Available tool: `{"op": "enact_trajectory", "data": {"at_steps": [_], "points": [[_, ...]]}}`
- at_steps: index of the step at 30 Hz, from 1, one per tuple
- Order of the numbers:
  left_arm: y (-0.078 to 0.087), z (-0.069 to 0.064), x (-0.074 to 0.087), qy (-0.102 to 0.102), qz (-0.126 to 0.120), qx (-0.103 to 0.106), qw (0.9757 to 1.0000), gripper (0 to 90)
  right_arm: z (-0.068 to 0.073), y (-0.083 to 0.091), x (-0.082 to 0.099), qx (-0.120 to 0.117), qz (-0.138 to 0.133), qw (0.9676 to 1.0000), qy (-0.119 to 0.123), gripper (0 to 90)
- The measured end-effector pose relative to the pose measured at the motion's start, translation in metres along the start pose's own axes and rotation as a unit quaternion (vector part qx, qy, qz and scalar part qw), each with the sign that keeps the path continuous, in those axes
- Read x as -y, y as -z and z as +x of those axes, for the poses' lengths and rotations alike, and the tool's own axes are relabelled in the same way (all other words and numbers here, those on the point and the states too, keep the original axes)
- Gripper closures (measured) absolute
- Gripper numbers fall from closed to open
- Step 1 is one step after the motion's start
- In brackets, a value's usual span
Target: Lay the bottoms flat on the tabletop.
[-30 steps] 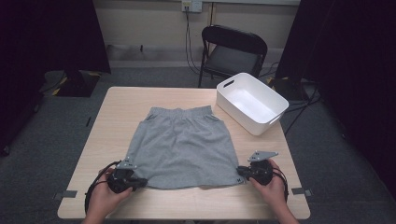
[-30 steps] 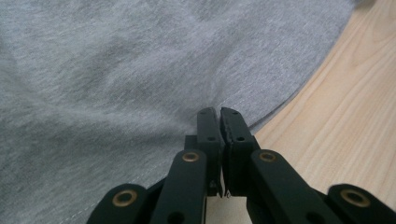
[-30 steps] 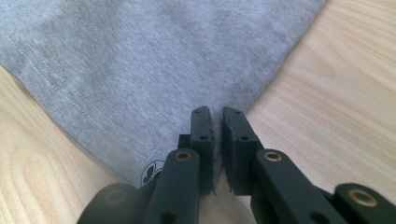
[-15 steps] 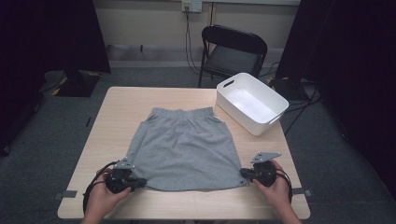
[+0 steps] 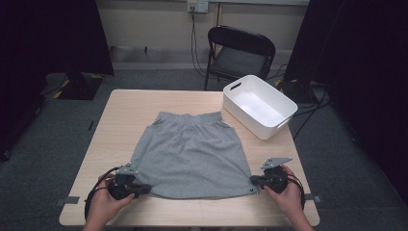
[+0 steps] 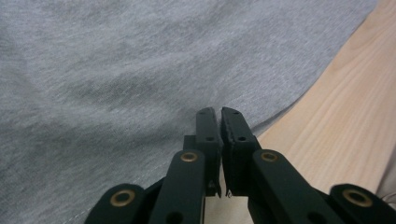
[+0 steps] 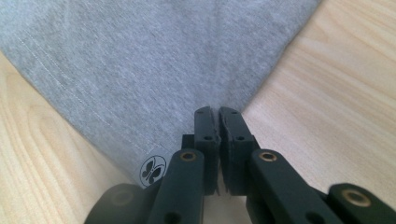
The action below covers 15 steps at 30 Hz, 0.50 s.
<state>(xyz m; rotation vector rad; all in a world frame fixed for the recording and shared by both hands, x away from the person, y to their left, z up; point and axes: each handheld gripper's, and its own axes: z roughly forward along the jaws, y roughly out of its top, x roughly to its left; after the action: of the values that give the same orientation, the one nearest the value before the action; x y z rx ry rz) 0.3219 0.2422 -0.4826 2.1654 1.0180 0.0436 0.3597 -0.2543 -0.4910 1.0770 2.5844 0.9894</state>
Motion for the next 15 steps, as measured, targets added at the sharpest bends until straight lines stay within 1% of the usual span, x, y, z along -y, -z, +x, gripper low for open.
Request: {"op": "enact_trajectory", "data": {"at_steps": [1,2,3,4,5,6,7,8,9,10,11,12,13,15], "points": [[0.001,0.000,0.000,0.001,-0.007,0.001,1.0000,80.8,0.000,0.001,0.000,-0.001,0.000,1.0000,-0.002,82.6],[0.003,0.000,-0.001,-0.003,-0.018,-0.001,0.9998,76.2,0.000,0.001,-0.001,-0.001,-0.001,1.0000,-0.002,79.1],[0.005,0.000,-0.002,-0.006,-0.021,-0.001,0.9998,78.1,0.001,0.002,-0.002,0.001,-0.003,1.0000,0.000,74.5],[0.005,0.000,-0.002,-0.006,-0.021,-0.001,0.9998,76.9,0.000,0.004,-0.003,0.001,-0.013,0.9999,-0.001,72.0],[0.010,-0.001,-0.005,-0.007,-0.042,0.000,0.9991,73.9,-0.001,0.006,-0.005,0.003,-0.025,0.9997,-0.005,70.5],[0.013,0.000,-0.006,-0.011,-0.055,-0.007,0.9984,69.3,-0.002,0.007,-0.006,0.008,-0.032,0.9994,-0.006,68.2],[0.015,0.000,-0.007,-0.013,-0.061,-0.017,0.9979,66.5,-0.003,0.008,-0.007,0.016,-0.041,0.9990,-0.010,67.4],[0.018,0.002,-0.009,-0.012,-0.068,-0.027,0.9973,65.7,-0.005,0.008,-0.009,0.017,-0.048,0.9986,-0.013,68.7],[0.019,0.004,-0.009,-0.013,-0.078,-0.036,0.9962,62.3,-0.006,0.008,-0.009,0.022,-0.052,0.9983,-0.011,68.2],[0.020,0.008,-0.009,-0.016,-0.084,-0.053,0.9949,58.6,-0.007,0.006,-0.010,0.030,-0.055,0.9980,-0.011,67.3],[0.021,0.010,-0.009,-0.014,-0.081,-0.065,0.9945,59.3,-0.007,0.004,-0.012,0.034,-0.055,0.9978,-0.013,68.6],[0.022,0.014,-0.008,-0.010,-0.080,-0.078,0.9936,58.3,-0.007,0.002,-0.012,0.038,-0.056,0.9977,-0.009,68.5],[0.022,0.018,-0.007,-0.003,-0.089,-0.090,0.9919,55.3,-0.007,0.000,-0.013,0.044,-0.061,0.9972,-0.008,68.3],[0.025,0.027,-0.003,0.003,-0.091,-0.109,0.9899,54.2,-0.008,-0.003,-0.014,0.046,-0.065,0.9968,-0.013,68.3]]}}
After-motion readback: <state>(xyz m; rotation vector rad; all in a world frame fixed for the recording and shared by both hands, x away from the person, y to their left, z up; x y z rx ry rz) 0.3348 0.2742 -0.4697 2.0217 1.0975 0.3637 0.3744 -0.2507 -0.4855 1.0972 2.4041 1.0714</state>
